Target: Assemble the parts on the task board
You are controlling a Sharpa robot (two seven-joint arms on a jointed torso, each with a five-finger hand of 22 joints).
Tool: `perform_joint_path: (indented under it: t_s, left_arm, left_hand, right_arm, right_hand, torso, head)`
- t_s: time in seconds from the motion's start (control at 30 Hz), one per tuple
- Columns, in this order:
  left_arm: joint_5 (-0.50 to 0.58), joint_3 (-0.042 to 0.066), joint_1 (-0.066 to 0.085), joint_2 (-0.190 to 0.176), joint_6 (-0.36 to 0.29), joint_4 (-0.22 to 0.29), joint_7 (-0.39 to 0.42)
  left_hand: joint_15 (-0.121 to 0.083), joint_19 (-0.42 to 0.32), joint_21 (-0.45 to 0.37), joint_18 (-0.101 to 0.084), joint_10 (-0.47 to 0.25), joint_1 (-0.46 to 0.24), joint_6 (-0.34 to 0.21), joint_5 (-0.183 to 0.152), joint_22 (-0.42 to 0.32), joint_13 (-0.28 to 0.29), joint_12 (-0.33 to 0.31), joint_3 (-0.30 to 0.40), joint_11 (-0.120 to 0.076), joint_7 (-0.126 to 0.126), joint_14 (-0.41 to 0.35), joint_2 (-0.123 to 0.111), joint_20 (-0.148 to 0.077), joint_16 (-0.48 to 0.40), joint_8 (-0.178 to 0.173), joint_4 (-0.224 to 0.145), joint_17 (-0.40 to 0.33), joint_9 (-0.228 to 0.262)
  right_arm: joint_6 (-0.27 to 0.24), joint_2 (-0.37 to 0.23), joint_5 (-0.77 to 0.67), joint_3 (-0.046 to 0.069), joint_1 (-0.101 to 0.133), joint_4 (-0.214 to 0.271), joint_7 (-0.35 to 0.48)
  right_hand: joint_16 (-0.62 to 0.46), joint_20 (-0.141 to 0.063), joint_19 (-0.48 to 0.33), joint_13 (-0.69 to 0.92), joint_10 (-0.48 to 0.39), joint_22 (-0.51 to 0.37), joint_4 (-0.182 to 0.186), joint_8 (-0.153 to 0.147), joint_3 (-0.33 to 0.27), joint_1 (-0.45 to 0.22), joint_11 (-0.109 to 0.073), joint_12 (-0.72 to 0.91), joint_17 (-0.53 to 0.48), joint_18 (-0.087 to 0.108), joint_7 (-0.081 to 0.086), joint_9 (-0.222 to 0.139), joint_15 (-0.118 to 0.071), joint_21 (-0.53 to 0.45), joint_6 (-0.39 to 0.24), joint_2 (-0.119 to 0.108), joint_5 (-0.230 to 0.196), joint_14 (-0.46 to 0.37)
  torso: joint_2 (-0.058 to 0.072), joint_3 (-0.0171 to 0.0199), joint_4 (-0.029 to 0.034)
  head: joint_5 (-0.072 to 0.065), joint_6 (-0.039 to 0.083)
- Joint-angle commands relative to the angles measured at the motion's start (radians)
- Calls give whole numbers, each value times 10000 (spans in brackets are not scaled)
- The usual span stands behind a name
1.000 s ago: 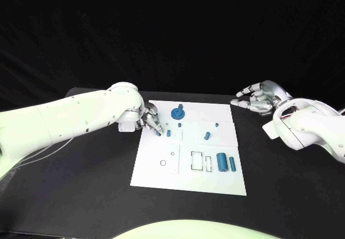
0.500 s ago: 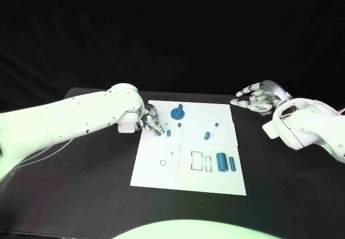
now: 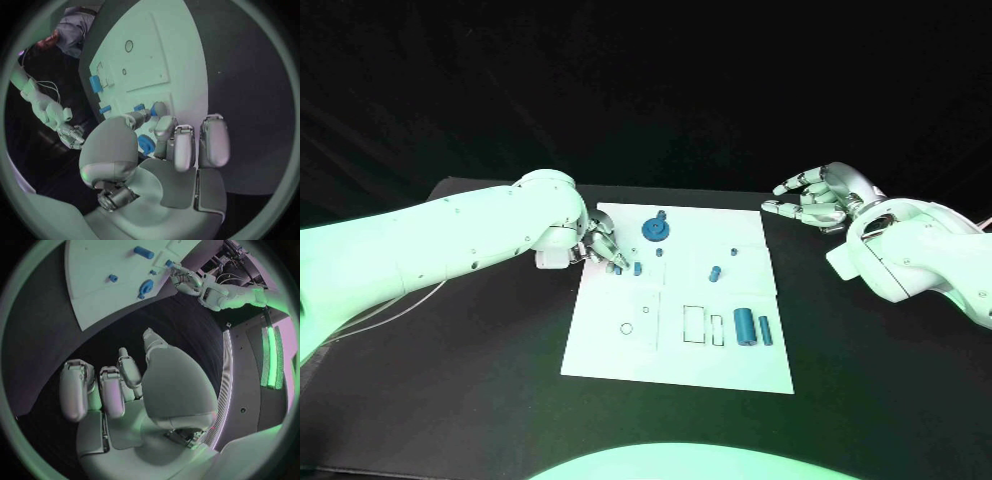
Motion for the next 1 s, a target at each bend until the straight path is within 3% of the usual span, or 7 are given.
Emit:
perform_joint_path:
  t_s: [0.03, 0.33, 0.5, 0.73, 0.93, 0.97, 1.0]
  left_arm:
    - [-21, 10, -21, -27, -92, 14, 10]
    - [3, 79, -24, -127, -449, 114, 53]
    - [141, 105, -24, -161, -618, 149, 80]
    - [436, 214, -26, -292, -1285, 273, 178]
    - [1239, 344, -26, -521, -2967, 568, 1708]
    - [1354, 351, -26, -543, -3250, 624, 2142]
    - [1446, 355, -28, -562, -3586, 684, 2624]
  left_hand:
    - [-104, 198, 128, -242, 284, -294, 72, 150, 242, 155, 98, -617, -89, -15, 1094, -59, -48, 215, 0, 190, 2781, 187]
    - [-112, 194, 110, -237, 285, -259, 82, 17, 235, 180, 98, -1647, -97, -25, 1094, -223, -57, 215, -41, 873, 2781, 200]
    - [-108, 196, 101, -237, 262, -539, 84, -1038, 243, 160, 77, -2351, -93, -23, 1094, -29, -54, 215, -58, 1001, 2781, 216]
    - [-109, 78, -11, -191, 134, -804, 16, -1124, 53, -69, -86, -2784, -81, -7, 1060, 67, -56, 149, -83, 998, 2675, 230]
    - [331, -1420, -1452, 271, -2200, 863, -1509, -1060, -2124, -2883, -2167, -2462, 463, 613, 434, 613, 297, -864, -668, 872, 1196, 53]
    - [526, -2352, -2362, 524, -3206, 1557, -2030, -1071, -3383, -3673, -2886, -2045, 676, 831, -115, 594, 450, -1551, -928, 710, 283, -126]
    - [646, -2388, -2474, 552, -3606, 2358, -2272, -1071, -3440, -3836, -3063, -1447, 818, 997, -171, 504, 565, -1533, -1113, 418, 274, -371]
  right_arm:
    - [3, 3, -19, 2, -4, 8, 27]
    - [0, 16, -16, 2, -5, -12, 38]
    - [-4, 23, -13, 2, -6, -18, 51]
    - [-24, 26, 0, 2, -8, -28, 84]
    - [-106, 15, 50, 2, -13, -41, 196]
    - [-119, 13, 62, 2, -13, -45, 223]
    - [-125, 12, 72, 2, -13, -49, 250]
  right_hand:
    - [-170, -47, 350, -57, -128, 1602, 19, 234, -206, -329, -4, -17, 1697, 70, -12, -68, -51, -203, -87, 113, 51, 801]
    - [-172, -47, 348, -55, -126, 1599, 27, 238, -221, -362, -3, -14, 1695, 71, -10, -73, -51, -210, -96, 107, 50, 801]
    - [-174, -47, 349, -64, -134, 1600, 30, 239, -230, -382, -1, -22, 1691, 71, -9, -76, -51, -209, -102, 104, 50, 800]
    - [-174, -47, 349, -64, -134, 1600, 30, 239, -230, -382, -1, -22, 1691, 71, -9, -76, -51, -209, -102, 104, 50, 800]
    - [-180, -47, 322, -56, -127, 1557, 31, 242, -238, -404, -1, -14, 1681, 87, -8, -79, -50, -285, -108, 106, 52, 797]
    - [-189, -47, 307, -65, -135, 1535, 31, 243, -237, -404, -1, -23, 1662, 96, -8, -79, -49, -325, -107, 108, 52, 793]
    - [-193, -47, 303, -69, -139, 1529, 25, 255, -228, -406, -2, -26, 1657, 98, -12, -78, -49, -335, -97, 130, 56, 791]
  torso:
    - [5, -7, -8]
    - [3, 1, -7]
    - [1, -2, -2]
    - [3, -1, -11]
    - [-2, 7, 6]
    - [-2, 7, 6]
    - [8, -1, -2]
  head:
    - [-11, 9]
    - [-15, 17]
    - [-23, 26]
    - [-47, 68]
    - [-108, 169]
    - [-108, 169]
    - [-110, 190]
